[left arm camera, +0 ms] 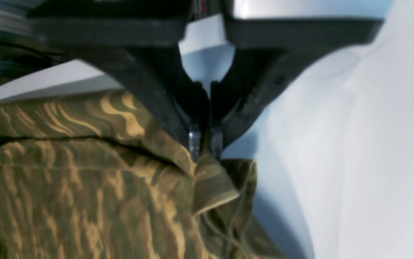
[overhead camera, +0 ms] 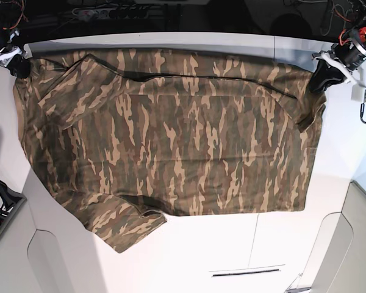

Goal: Fold the T-shirt properly
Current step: 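Lay the held edge down and open both grippers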

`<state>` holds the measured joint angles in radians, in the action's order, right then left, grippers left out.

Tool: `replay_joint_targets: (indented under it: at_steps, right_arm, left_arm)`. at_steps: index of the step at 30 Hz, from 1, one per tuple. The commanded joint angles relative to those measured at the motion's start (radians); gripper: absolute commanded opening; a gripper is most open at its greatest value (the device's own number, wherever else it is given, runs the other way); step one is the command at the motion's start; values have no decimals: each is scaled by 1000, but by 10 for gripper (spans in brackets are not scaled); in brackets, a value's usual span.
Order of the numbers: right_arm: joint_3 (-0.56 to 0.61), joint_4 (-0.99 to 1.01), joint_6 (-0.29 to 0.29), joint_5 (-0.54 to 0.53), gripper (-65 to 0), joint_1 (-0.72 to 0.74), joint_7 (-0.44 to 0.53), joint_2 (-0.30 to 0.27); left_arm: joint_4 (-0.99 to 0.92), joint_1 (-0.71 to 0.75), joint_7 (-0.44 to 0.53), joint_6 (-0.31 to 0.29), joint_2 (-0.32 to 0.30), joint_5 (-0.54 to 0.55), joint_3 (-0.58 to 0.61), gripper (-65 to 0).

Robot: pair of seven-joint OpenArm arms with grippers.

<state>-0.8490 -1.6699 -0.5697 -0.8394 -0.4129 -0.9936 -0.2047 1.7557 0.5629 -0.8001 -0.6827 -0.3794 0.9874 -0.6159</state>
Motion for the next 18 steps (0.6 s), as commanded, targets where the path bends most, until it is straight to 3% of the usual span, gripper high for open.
replay_joint_targets:
  at_steps: [1,10,13,16,18]
  right_arm:
    - [-11,-18,-7,-17,-650,0,13,-17]
    - [-11,-18,-6,-17,-650,5,28,-17]
    - [-11,-18,-6,-17,-650,5,31,-17]
    - [-15,-18,-6,-16,-488,5,47,-17]
    - [-27,-18,-6,-17,-431,5,68,-22]
  left_arm:
    - [24,12,16,-15,-14,27,-15,-650]
    - [27,22,-5,-15,9,26,-17,-644]
    - [27,22,-14,-15,20,26,-17,-486]
    - [27,22,-21,-15,19,26,-21,-428]
    - [27,21,-21,-15,19,26,-38,-428]
